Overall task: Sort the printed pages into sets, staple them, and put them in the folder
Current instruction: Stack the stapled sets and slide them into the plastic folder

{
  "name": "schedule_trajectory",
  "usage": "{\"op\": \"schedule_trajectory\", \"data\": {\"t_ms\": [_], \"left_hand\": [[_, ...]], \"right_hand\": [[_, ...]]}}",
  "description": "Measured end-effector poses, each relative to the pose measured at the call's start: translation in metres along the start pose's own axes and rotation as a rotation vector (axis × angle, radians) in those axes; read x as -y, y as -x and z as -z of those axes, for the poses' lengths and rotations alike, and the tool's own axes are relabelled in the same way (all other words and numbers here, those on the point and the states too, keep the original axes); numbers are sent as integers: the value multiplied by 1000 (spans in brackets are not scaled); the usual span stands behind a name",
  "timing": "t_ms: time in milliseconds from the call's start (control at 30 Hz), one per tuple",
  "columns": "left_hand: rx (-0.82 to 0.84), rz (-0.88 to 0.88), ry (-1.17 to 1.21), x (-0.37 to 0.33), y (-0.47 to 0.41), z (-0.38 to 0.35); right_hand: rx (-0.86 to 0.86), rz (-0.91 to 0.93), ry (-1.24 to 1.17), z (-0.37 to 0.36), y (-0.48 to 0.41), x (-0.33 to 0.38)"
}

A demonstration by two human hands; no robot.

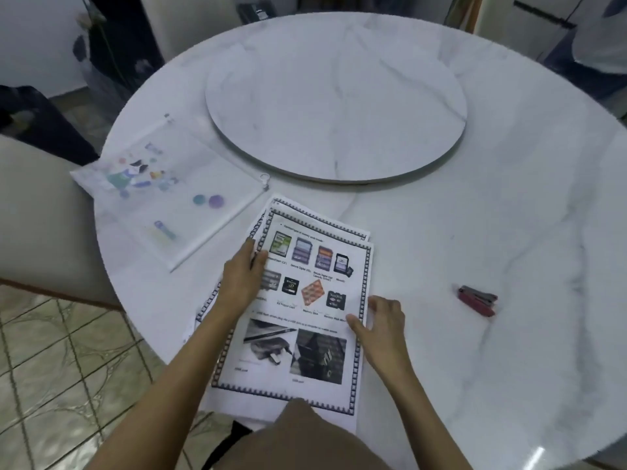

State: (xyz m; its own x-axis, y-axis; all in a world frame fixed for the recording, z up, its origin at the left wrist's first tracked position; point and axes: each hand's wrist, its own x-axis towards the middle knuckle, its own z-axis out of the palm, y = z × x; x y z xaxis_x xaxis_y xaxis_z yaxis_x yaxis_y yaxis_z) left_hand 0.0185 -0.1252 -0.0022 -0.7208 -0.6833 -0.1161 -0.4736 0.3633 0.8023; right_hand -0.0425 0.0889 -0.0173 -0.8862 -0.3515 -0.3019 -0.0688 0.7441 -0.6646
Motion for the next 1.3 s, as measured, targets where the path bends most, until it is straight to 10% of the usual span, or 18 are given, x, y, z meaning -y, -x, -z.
{"op": "schedule_trajectory", "data": {"t_ms": [433, 800, 1300], "left_hand": [[265, -83, -305, 44, -58, 35], [346, 171, 249, 47, -66, 60], [308, -184, 534, -11, -67, 88]], "right_hand": [[-223, -324, -75, -44, -4, 40], [-235, -444, -280, -72, -12, 71], [-455, 39, -612, -21, -6, 112]]}}
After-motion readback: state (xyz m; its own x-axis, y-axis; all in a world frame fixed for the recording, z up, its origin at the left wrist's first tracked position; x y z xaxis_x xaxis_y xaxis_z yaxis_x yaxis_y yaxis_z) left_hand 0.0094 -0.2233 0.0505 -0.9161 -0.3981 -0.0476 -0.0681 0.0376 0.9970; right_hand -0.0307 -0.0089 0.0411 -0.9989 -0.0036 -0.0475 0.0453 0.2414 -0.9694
